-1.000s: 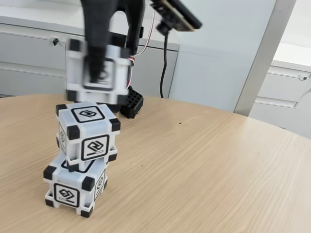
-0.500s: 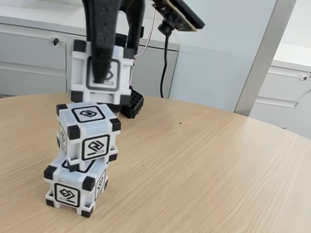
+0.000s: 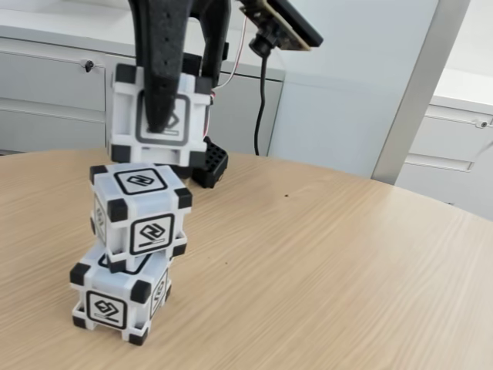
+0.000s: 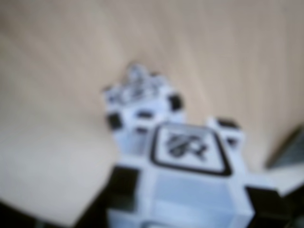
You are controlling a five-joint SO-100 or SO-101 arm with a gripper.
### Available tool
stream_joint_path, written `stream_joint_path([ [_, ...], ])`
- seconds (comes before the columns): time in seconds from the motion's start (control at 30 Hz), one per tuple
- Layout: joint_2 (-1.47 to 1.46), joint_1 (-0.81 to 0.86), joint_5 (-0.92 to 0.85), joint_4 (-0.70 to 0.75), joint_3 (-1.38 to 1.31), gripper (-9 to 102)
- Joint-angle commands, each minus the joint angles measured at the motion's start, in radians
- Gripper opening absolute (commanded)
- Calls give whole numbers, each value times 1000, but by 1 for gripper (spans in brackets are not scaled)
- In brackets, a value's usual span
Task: Stack cubes from left to right.
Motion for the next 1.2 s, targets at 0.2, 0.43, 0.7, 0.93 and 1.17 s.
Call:
stream_joint_path([
  [0.2, 6, 74, -17, -17, -2, 12],
  [0.43, 8, 69, -3, -17, -2, 13],
  [0.7, 8, 69, -15, -17, 0, 21],
  [0.93, 8, 69, -18, -17, 0, 26],
  [1.17, 8, 69, -18, -15, 0, 27],
])
